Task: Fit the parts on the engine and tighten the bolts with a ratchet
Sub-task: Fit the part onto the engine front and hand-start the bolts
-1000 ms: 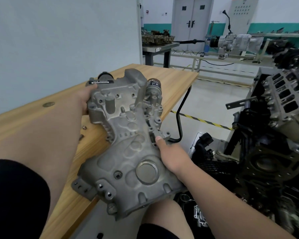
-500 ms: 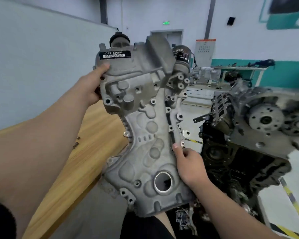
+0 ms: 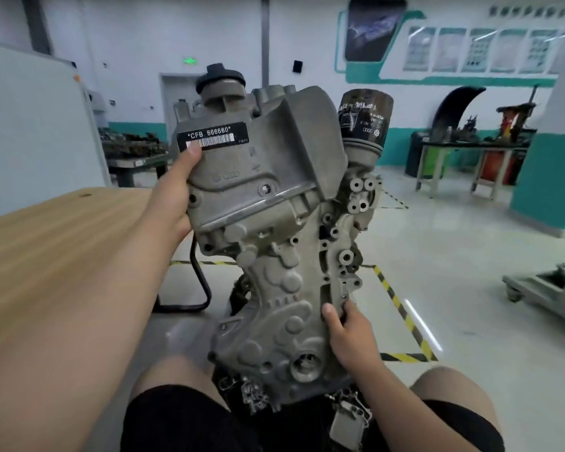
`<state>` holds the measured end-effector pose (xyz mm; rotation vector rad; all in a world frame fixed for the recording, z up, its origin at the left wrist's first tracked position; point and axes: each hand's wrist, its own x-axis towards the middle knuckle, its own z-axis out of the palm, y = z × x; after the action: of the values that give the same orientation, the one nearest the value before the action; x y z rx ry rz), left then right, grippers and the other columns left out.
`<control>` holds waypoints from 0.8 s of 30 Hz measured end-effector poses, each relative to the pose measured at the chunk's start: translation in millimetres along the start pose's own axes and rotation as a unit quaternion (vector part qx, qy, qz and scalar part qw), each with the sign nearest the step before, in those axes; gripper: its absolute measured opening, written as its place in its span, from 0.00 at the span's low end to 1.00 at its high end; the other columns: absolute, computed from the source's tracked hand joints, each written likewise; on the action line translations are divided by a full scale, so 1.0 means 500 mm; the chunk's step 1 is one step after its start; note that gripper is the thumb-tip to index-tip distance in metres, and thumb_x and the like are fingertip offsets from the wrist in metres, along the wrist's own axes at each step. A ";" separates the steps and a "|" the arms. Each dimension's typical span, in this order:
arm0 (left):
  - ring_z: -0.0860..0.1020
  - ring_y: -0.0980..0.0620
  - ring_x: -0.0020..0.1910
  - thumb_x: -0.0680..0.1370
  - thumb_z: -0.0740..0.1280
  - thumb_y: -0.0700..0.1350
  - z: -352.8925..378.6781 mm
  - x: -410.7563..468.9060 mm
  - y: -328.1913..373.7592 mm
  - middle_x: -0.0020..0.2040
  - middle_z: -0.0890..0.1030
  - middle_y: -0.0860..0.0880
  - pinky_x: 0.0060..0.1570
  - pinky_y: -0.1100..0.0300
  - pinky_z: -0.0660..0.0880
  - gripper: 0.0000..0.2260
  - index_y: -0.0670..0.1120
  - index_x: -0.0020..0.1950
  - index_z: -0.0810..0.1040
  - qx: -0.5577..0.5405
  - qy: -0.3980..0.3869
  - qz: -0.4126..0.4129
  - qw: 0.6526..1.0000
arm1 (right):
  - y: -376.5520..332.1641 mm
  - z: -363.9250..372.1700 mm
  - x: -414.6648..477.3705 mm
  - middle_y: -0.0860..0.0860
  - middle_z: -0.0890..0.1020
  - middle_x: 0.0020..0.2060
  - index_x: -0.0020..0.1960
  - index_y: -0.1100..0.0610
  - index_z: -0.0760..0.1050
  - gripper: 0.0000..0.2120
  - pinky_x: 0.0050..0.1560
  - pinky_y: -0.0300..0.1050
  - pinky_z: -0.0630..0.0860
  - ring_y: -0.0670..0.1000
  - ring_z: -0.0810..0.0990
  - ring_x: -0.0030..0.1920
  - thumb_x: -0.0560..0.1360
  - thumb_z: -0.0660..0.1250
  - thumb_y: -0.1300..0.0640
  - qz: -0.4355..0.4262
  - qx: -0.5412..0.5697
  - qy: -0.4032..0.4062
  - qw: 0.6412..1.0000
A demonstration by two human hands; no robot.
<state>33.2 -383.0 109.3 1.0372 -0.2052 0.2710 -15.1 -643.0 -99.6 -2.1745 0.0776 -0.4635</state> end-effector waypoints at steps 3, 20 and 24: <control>0.84 0.48 0.50 0.78 0.67 0.51 0.041 0.003 -0.013 0.51 0.85 0.46 0.40 0.53 0.81 0.11 0.46 0.55 0.80 -0.009 -0.017 0.014 1.000 | -0.003 -0.054 0.019 0.47 0.78 0.42 0.51 0.53 0.71 0.15 0.48 0.49 0.75 0.56 0.79 0.50 0.80 0.59 0.42 -0.039 -0.108 -0.033 0.993; 0.81 0.55 0.47 0.62 0.73 0.64 0.045 -0.014 -0.175 0.47 0.83 0.55 0.47 0.56 0.80 0.15 0.59 0.43 0.82 0.364 -0.057 0.128 0.921 | -0.155 -0.117 0.108 0.47 0.75 0.60 0.59 0.37 0.69 0.28 0.59 0.49 0.77 0.48 0.77 0.57 0.61 0.71 0.41 0.053 0.285 0.170 0.942; 0.82 0.59 0.43 0.64 0.73 0.60 0.049 0.008 -0.160 0.43 0.84 0.58 0.39 0.64 0.77 0.10 0.63 0.44 0.83 0.267 -0.068 0.158 0.948 | -0.122 -0.142 0.096 0.35 0.77 0.54 0.65 0.40 0.66 0.32 0.45 0.25 0.73 0.33 0.77 0.52 0.63 0.72 0.42 -0.091 0.265 0.221 0.934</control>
<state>61.4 -442.3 57.0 1.5641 -0.4408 0.5679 -2.4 -670.9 0.8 -1.5246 -0.0046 -0.9566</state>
